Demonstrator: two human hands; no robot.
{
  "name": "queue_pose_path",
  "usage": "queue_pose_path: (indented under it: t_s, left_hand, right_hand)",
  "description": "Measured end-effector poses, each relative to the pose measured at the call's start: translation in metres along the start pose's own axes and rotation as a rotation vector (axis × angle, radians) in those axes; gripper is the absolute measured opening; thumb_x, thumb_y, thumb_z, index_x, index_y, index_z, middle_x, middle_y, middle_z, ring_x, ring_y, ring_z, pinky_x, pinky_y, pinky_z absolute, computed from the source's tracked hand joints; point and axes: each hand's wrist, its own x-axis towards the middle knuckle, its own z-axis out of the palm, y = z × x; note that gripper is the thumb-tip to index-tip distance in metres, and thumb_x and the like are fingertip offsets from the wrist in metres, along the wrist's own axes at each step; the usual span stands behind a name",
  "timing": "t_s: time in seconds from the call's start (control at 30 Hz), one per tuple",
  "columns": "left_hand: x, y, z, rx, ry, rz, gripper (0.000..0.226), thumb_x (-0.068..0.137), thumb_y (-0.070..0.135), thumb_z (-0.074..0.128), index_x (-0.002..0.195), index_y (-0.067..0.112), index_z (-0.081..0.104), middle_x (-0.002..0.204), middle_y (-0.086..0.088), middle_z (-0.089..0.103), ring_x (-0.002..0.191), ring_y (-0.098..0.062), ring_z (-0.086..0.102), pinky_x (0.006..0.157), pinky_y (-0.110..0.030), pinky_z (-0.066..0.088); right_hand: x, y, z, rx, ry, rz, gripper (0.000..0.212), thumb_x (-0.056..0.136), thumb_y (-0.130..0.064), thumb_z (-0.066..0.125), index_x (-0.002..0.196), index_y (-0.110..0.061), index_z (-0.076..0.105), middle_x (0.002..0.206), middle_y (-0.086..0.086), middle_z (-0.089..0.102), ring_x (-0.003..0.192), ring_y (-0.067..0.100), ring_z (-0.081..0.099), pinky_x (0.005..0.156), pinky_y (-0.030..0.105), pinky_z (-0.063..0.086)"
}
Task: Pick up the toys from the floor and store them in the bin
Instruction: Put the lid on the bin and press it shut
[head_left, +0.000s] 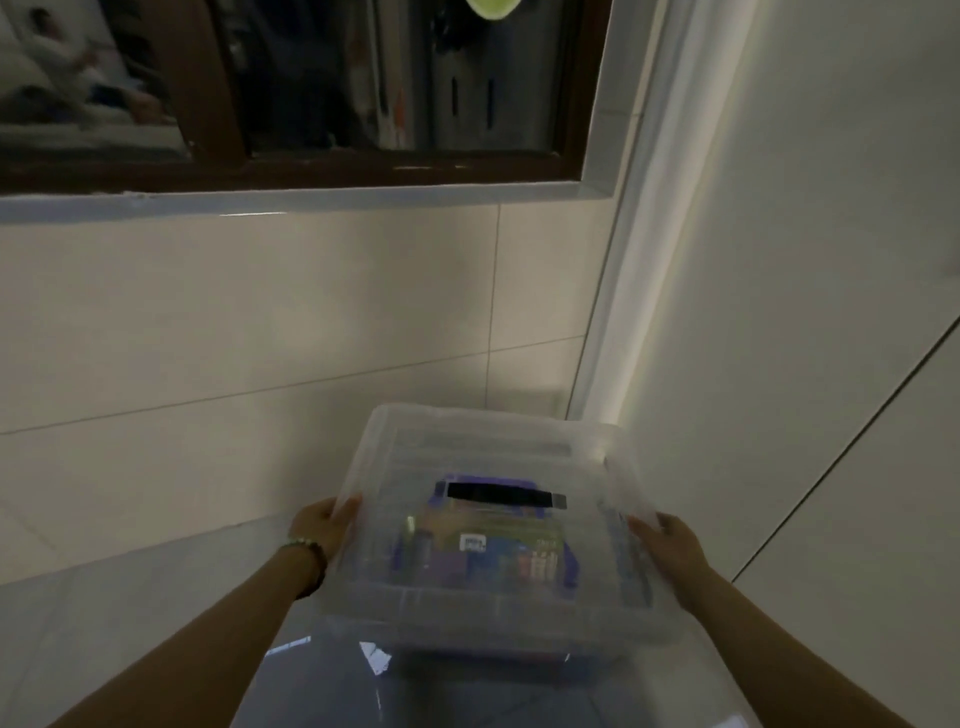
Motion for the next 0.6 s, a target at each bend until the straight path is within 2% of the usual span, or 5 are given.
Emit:
queue_pose_path:
  t_s: [0.13,0.27,0.37,0.5,0.6]
  left_hand:
    - [0.003,-0.028,0.023,0.045,0.008,-0.012,0.043,0.094,0.033,0.048,0.114,-0.002,0.061,0.11,-0.023,0.063,0.09,-0.027,0.054,0.079,-0.032,0.04]
    - [0.012,-0.046,0.036,0.051,0.042,-0.044,0.043,0.093,0.035,0.049,0.11,-0.002,0.063,0.1,-0.023,0.064,0.083,-0.028,0.055,0.075,-0.035,0.043]
    - [0.023,-0.053,0.039,0.08,0.018,-0.087,0.043,0.094,0.034,0.048,0.114,-0.003,0.061,0.104,-0.025,0.064,0.093,-0.036,0.059,0.082,-0.042,0.047]
    - [0.032,-0.058,0.043,0.102,-0.005,-0.105,0.044,0.094,0.032,0.049,0.112,-0.005,0.061,0.105,-0.027,0.063,0.098,-0.039,0.058,0.086,-0.044,0.047]
    - [0.034,-0.056,0.042,0.098,-0.024,-0.132,0.045,0.093,0.031,0.051,0.112,-0.009,0.059,0.109,-0.027,0.062,0.101,-0.039,0.057,0.087,-0.041,0.045]
  right_hand:
    - [0.006,0.022,0.008,-0.056,-0.012,-0.005,0.031,0.093,-0.014,0.05,0.123,-0.004,0.055,0.114,0.022,0.06,0.098,0.031,0.058,0.091,0.044,0.049]
    - [0.015,0.032,0.017,-0.062,-0.024,-0.012,0.029,0.094,-0.018,0.051,0.12,-0.006,0.057,0.111,0.019,0.061,0.099,0.031,0.059,0.091,0.045,0.05]
    - [0.023,0.045,0.028,-0.113,-0.007,0.012,0.033,0.094,-0.019,0.051,0.122,-0.002,0.056,0.116,0.02,0.06,0.103,0.032,0.056,0.087,0.035,0.044]
    - [0.032,0.06,0.04,-0.107,-0.024,0.052,0.033,0.094,-0.022,0.051,0.121,-0.003,0.056,0.114,0.02,0.061,0.1,0.035,0.058,0.092,0.048,0.049]
    - [0.037,0.06,0.041,-0.095,-0.026,0.077,0.034,0.094,-0.021,0.052,0.122,-0.003,0.056,0.114,0.02,0.061,0.1,0.035,0.058,0.091,0.047,0.049]
